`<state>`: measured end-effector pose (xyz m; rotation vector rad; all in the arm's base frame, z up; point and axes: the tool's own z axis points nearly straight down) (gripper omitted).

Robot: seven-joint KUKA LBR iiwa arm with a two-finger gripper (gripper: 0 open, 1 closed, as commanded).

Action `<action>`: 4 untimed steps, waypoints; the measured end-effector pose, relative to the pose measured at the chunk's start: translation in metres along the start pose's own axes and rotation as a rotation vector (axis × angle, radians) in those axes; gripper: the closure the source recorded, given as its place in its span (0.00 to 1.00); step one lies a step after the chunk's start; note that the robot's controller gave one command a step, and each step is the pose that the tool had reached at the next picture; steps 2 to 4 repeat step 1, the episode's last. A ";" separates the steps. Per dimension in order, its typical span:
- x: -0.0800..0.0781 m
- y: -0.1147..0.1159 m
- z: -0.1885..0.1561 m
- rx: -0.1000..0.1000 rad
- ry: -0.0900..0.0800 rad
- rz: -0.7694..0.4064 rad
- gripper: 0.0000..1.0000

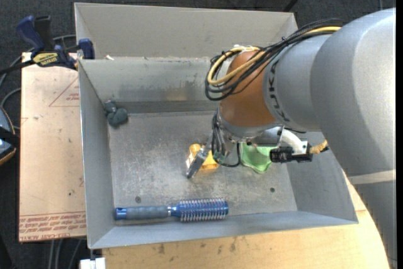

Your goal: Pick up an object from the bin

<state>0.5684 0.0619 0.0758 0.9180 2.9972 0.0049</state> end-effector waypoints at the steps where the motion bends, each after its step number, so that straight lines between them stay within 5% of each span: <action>1: 0.008 0.019 -0.135 -0.001 0.000 0.017 1.00; 4: 0.008 0.019 -0.135 -0.001 0.000 0.017 1.00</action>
Offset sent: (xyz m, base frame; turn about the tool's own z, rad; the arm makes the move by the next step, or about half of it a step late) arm 0.0016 0.0184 0.1302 0.0211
